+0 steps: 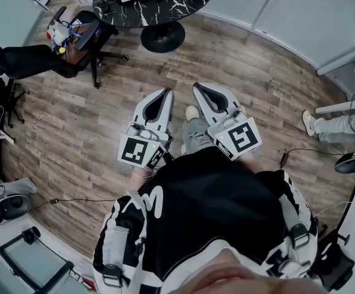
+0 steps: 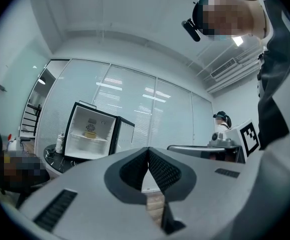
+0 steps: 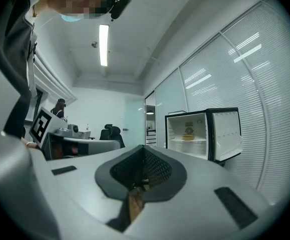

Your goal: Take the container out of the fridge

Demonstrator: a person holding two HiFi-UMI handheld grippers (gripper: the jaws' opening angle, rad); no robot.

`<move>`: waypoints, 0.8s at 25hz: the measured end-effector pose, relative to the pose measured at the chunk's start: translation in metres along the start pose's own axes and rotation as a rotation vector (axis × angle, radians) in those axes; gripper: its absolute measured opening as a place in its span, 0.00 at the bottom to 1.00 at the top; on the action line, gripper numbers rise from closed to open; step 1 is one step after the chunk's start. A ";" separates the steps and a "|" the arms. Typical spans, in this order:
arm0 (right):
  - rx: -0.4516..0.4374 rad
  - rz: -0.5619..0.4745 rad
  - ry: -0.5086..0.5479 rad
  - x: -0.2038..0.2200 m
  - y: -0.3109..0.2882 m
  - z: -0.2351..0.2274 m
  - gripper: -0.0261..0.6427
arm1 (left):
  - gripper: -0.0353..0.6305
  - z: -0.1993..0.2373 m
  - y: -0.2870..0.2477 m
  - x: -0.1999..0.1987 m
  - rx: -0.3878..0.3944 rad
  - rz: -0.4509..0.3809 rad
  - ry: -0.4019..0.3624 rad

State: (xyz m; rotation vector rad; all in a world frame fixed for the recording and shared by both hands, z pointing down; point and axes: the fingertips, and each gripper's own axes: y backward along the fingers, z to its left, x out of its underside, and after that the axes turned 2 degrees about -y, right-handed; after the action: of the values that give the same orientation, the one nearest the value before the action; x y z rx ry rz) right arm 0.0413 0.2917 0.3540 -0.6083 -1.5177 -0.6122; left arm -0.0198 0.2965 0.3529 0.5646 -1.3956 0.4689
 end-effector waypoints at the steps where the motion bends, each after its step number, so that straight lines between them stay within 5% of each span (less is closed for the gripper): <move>1: -0.004 -0.001 0.001 0.000 -0.004 -0.003 0.06 | 0.07 0.003 -0.004 -0.001 0.000 -0.002 -0.002; 20: -0.048 0.011 0.014 -0.006 -0.101 -0.096 0.06 | 0.07 0.081 -0.111 -0.003 -0.022 -0.002 -0.023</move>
State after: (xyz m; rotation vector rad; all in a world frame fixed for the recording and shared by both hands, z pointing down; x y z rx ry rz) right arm 0.0386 0.1525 0.3491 -0.6474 -1.4894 -0.6449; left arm -0.0150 0.1593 0.3459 0.5545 -1.4201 0.4462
